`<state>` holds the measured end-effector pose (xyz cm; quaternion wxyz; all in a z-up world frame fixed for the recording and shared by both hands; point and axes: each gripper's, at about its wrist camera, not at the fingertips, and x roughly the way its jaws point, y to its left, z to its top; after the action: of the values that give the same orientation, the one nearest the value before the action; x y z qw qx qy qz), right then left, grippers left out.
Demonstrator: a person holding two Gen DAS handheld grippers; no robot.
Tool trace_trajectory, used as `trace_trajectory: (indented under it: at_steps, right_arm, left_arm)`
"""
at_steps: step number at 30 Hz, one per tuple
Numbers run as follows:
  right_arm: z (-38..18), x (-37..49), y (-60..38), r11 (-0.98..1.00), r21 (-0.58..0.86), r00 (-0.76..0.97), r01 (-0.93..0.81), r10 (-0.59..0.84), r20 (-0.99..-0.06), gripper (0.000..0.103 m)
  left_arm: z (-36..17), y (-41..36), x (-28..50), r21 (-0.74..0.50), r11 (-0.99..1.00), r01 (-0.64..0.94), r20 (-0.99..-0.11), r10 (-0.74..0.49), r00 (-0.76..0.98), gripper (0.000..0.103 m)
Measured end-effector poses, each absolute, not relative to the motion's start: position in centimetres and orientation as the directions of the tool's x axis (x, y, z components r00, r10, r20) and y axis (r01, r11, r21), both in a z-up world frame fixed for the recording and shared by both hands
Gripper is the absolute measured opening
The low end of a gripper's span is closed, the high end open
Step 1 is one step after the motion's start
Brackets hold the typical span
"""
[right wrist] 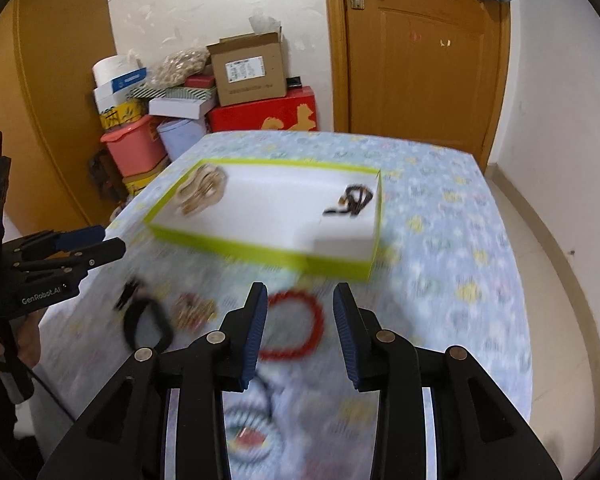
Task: Organize jewelry
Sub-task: 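Withdraw both tools from the tray back over the remaining jewelry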
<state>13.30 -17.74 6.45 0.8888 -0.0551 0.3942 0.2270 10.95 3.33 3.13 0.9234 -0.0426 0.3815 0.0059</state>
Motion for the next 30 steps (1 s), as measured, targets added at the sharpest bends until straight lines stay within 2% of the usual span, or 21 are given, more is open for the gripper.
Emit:
trace_trajectory:
  at_steps: [13, 30]
  right_arm:
    - [6.3, 6.6, -19.4, 0.890, 0.118, 0.570, -0.441, 0.379, -0.729, 0.035]
    - [4.8, 4.2, -19.9, 0.886, 0.110, 0.538, -0.450, 0.367, -0.758, 0.035]
  left_arm:
    - [3.2, 1.5, 4.3, -0.089, 0.995, -0.033, -0.695, -0.038, 0.718, 0.054]
    - [2.3, 0.9, 1.0, -0.134, 0.990, -0.050, -0.706, -0.060, 0.705, 0.054]
